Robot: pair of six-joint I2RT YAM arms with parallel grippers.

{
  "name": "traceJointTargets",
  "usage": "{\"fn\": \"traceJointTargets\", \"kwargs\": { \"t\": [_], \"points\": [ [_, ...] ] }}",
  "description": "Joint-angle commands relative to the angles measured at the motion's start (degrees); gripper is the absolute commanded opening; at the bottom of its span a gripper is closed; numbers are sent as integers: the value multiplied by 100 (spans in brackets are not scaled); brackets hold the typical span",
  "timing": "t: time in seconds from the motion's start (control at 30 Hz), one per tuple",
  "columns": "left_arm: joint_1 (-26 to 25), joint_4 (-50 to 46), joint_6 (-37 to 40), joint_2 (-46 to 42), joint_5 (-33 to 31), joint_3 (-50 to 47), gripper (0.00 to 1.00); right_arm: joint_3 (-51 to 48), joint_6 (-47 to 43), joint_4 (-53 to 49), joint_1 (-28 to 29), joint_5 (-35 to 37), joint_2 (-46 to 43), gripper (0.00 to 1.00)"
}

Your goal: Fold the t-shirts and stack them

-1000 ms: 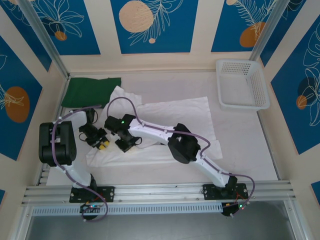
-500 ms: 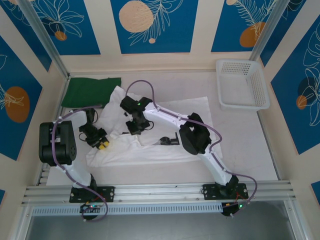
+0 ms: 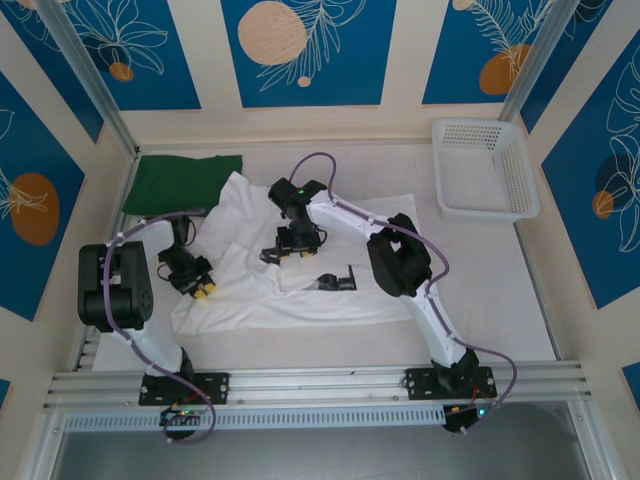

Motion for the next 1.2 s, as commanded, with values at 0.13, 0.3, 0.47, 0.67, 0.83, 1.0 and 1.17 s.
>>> {"fn": "traceJointTargets", "kwargs": {
  "t": [0.13, 0.3, 0.47, 0.67, 0.83, 1.0, 1.17],
  "points": [
    [14, -550, 124, -778, -945, 838, 32, -1953, 851, 528, -395, -85, -2188, 54],
    [-563, -727, -90, -1465, -305, 1120, 32, -4337, 1230, 914, -902, -735, -3718, 46],
    [-1541, -334, -615, -1759, 170, 212, 31, -6061, 1517, 1170, -1597, -958, -4864, 41],
    [-1794, 280, -1239, -1654, -67, -967, 29, -7054, 1557, 1210, -2632, -1390, -5391, 34],
    [-1785, 253, -1553, -1405, -825, -1436, 29, -7364, 1538, 1048, -3161, -1429, -5030, 32],
    [-1793, -30, -1681, -1383, -1243, -1680, 30, -7381, 1554, 774, -3199, -1328, -4470, 30],
    [-1827, -693, -1648, -1483, -1478, -1562, 28, -7219, 1787, 490, -3008, -1142, -4444, 33]
  ]
}}
